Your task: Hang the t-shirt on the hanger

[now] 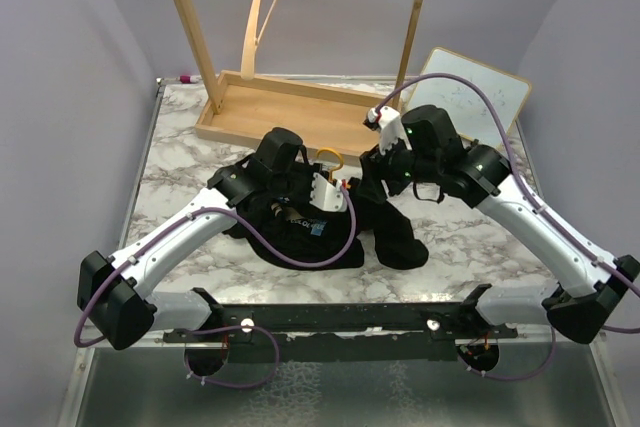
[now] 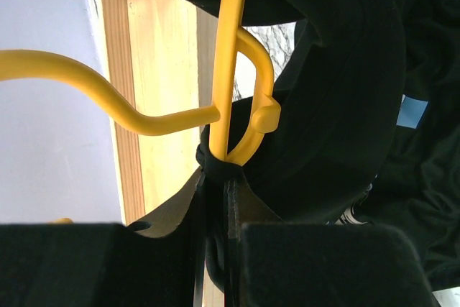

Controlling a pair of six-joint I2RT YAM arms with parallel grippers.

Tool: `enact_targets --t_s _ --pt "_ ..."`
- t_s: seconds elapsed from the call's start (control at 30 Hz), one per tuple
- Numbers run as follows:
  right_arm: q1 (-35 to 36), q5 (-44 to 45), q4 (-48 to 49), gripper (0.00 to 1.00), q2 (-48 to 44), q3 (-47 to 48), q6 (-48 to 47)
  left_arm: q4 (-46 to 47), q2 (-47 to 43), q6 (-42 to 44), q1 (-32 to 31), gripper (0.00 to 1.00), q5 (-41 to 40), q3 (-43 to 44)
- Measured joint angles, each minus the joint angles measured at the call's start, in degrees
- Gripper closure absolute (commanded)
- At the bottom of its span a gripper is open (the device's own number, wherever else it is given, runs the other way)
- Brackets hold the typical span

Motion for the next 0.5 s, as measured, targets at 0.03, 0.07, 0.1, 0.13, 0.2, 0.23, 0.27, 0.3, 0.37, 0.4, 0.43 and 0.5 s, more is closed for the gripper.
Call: enact_targets --t_s 0.03,0.07,0.1,0.13,0.2,0.23,0.27,0.3,0.37,0.4,0.43,0.5 --pt "0.0 1.1 0.0 0.44 -0.9 0.0 0.0 0.0 0.0 -0.2 0.0 1.0 0.1 0.0" --pt "-0.1 2.1 0.0 0.44 -1.8 0.0 0.0 -0.1 0.0 -0.5 0.0 1.0 0.2 0.0" --pt "-0.2 2.7 -0.1 0.45 -2.4 0.0 -0.2 -0.2 0.0 -0.8 0.0 1.0 0.3 0.0" --pt "-0.4 3.4 -0.1 0.45 -3.3 0.0 -0.4 -0.2 0.0 -1.1 0.0 1.0 0.3 0.1" --pt "-0.5 4.0 -0.1 0.46 -4.9 -0.6 -0.6 -0.2 0.0 -1.6 0.0 1.0 0.5 0.2" --pt "-0.5 4.1 -0.1 0.47 -5.9 -1.4 -0.9 -0.3 0.0 -2.0 0.0 1.0 0.6 0.3" --pt "-0.6 4.1 -0.2 0.47 -6.7 -2.1 -1.1 -0.4 0.1 -2.4 0.0 1.0 0.7 0.5" --pt "-0.7 4.0 -0.2 0.47 -7.8 -3.4 -1.5 -0.5 0.1 -2.8 0.0 1.0 0.9 0.9" --pt "-0.7 4.0 -0.5 0.48 -9.2 -5.4 -2.0 -0.6 0.1 -3.5 0.0 1.0 1.2 1.4" --pt "-0.7 4.0 -0.7 0.48 -9.7 -6.3 -2.2 -0.6 0.1 -3.8 0.0 1.0 1.4 1.6" --pt "-0.7 4.0 -0.7 0.49 -10.0 -7.0 -2.4 -0.6 0.2 -4.1 0.0 1.0 1.6 1.9" --pt "-0.7 4.0 -0.9 0.5 -10.3 -8.6 -3.1 -0.6 0.2 -4.5 0.0 1.0 2.0 2.2"
